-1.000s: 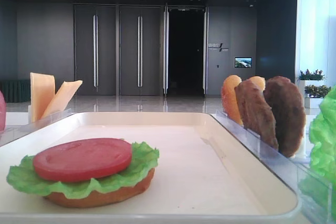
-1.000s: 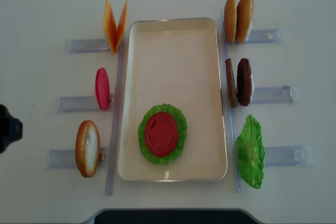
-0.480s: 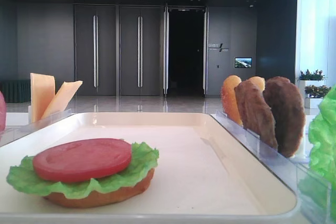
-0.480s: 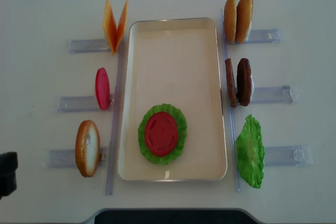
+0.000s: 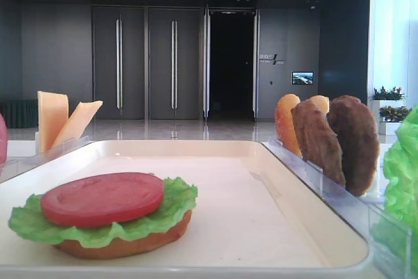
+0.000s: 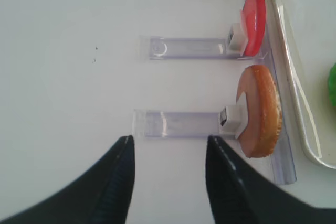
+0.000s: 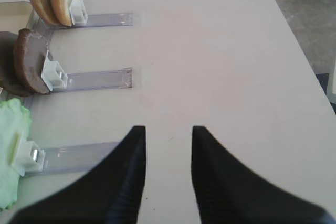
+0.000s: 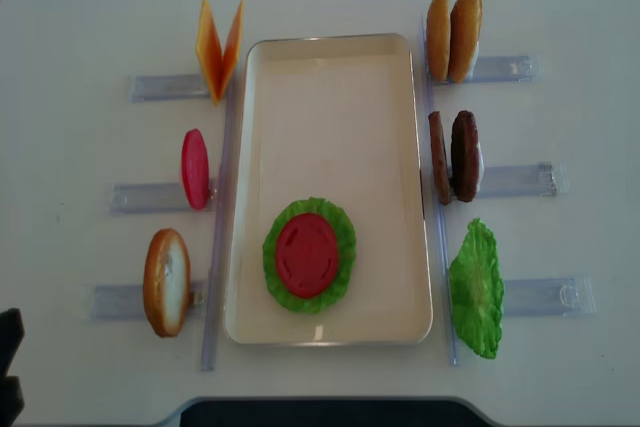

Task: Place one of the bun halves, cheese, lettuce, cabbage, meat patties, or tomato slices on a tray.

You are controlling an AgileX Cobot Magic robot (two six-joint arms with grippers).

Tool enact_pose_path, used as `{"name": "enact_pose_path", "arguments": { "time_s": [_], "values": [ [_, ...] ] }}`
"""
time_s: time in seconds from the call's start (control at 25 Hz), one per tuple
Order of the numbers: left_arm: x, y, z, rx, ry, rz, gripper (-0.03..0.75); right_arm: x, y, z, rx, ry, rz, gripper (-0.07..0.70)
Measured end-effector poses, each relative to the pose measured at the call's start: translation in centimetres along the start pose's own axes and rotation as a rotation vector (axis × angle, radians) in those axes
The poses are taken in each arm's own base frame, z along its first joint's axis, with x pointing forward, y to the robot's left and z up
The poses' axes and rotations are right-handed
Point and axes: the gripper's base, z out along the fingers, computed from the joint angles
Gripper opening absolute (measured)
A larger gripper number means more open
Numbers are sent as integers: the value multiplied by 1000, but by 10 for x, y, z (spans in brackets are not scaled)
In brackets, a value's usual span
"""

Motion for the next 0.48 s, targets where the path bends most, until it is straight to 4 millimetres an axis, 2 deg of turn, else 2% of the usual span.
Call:
{"name": "enact_pose_path", "arguments": {
  "time_s": [0.28,0.48],
  "values": [
    [11,0,-10,-1,-99,-2,335,0,0,0,0,0,0,238],
    [13,0,-12,-2,-119,-3,304,0,0,0,0,0,0,238]
  ]
}}
